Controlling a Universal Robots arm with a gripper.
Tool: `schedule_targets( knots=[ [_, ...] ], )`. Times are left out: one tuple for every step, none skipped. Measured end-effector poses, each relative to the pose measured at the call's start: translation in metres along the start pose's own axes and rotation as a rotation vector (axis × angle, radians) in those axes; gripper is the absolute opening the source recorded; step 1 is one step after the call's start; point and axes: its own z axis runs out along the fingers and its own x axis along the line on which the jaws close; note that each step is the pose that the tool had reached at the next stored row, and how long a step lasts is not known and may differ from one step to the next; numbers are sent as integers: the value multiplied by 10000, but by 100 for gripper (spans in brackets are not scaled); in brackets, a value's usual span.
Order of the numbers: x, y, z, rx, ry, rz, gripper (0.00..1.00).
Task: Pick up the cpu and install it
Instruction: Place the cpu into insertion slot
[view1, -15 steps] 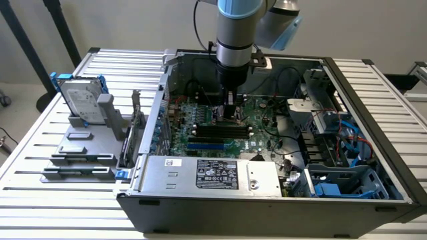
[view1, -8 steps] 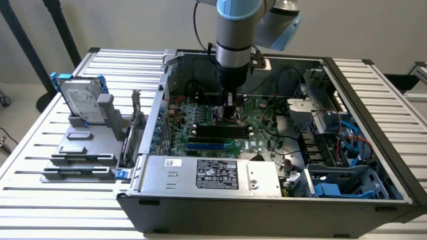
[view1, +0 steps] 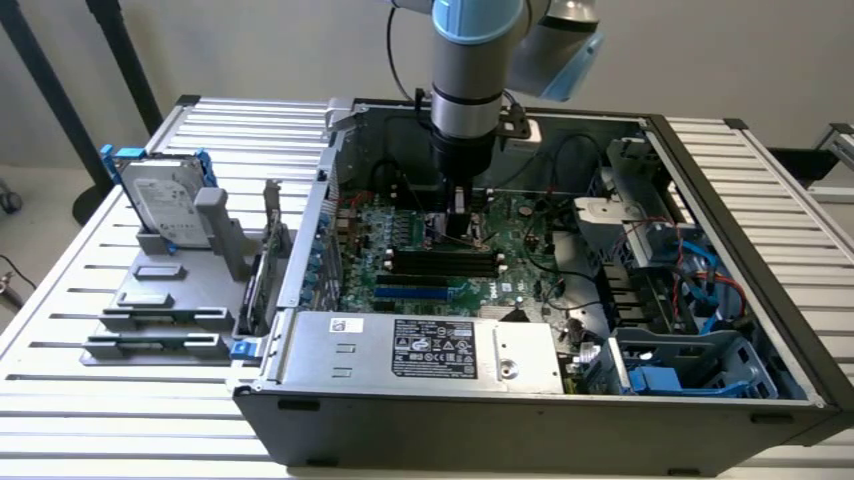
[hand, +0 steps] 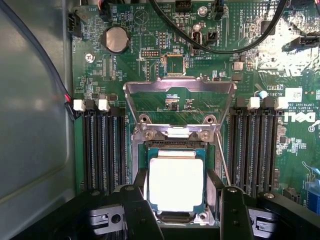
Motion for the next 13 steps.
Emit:
schedule_targets(
  knots=[
    [0, 0, 4, -1, -1, 0, 55],
    [0, 0, 7, -1, -4, 0, 55],
    [1, 0, 11, -1, -5, 0, 55],
    [2, -1, 14, -1, -9, 0, 55],
    [2, -1, 17, -1, -11, 0, 55],
    [2, -1, 20, -1, -14, -1, 55],
    [3, -1, 22, -1, -19, 0, 55],
    [5, -1, 29, -1, -32, -1, 55],
    [7, -1, 35, -2, -42, -1, 55],
    [8, -1, 37, -3, -45, -1, 55],
    [9, -1, 38, -3, -50, -1, 55],
    [10, -1, 38, -4, -55, -2, 55],
    [11, -1, 39, -4, -64, -1, 55]
  ],
)
